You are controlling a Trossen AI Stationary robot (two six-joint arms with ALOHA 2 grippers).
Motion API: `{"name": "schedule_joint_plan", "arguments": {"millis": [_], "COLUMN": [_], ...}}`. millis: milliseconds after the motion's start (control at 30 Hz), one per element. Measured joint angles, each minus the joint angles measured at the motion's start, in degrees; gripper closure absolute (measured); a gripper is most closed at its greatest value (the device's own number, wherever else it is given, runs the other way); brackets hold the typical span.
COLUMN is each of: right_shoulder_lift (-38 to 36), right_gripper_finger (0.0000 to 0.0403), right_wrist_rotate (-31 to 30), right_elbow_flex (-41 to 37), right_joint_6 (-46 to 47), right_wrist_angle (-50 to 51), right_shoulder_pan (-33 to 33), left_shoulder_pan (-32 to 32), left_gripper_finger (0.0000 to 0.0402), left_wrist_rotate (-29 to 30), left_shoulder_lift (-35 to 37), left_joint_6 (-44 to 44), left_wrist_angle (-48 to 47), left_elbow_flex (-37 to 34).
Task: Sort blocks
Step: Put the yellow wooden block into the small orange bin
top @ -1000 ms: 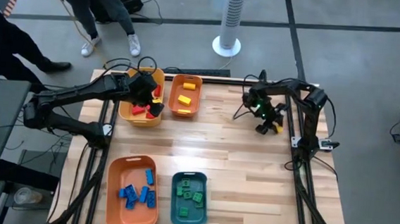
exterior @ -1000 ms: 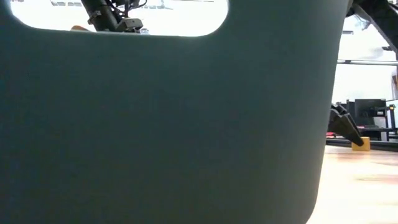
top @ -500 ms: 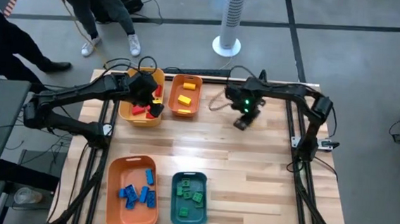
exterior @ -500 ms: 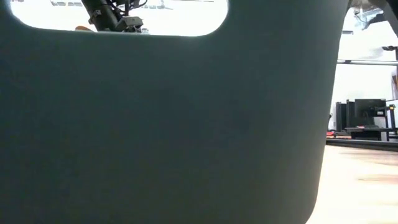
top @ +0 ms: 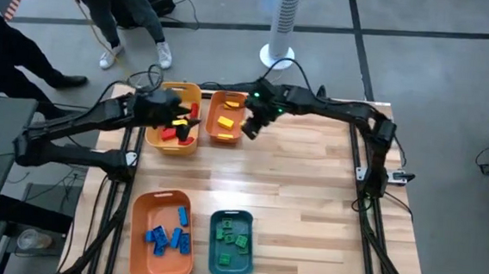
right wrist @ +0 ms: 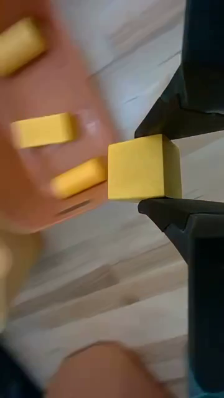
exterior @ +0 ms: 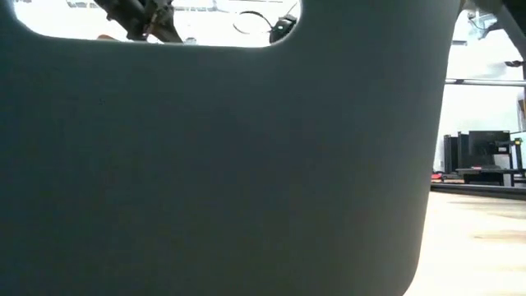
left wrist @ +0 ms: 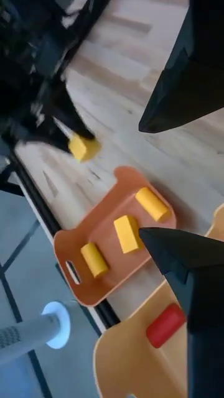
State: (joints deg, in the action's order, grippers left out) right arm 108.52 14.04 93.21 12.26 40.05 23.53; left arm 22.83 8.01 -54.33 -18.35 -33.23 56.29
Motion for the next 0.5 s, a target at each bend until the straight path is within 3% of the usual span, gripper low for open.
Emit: {"name": "schedule_joint_plan", "arguments": {"millis": [200,500], "right_shoulder_lift": [8.88,17.63], "right_gripper_finger": [0.0276,0.0276], "right_wrist_rotate": [1.27,-6.04], "right_elbow_flex": [8.86,19.24], "right_joint_6": [1.28,2.81], "right_wrist_angle": [-1.35,0.45], "right_shoulder_pan": [-0.50,-0.58], "left_shoulder_pan": [-4.46,-15.30], "left_gripper_finger": [0.0146,0.0146], "left_wrist_rotate": [5.39,14.60], "left_shoulder_lift": [6.70,10.32], "left_joint_6": [-3.21,-10.52], "left_wrist_angle": [0.24,-1.11], "left_elbow_flex": [-4.14,-5.79]}}
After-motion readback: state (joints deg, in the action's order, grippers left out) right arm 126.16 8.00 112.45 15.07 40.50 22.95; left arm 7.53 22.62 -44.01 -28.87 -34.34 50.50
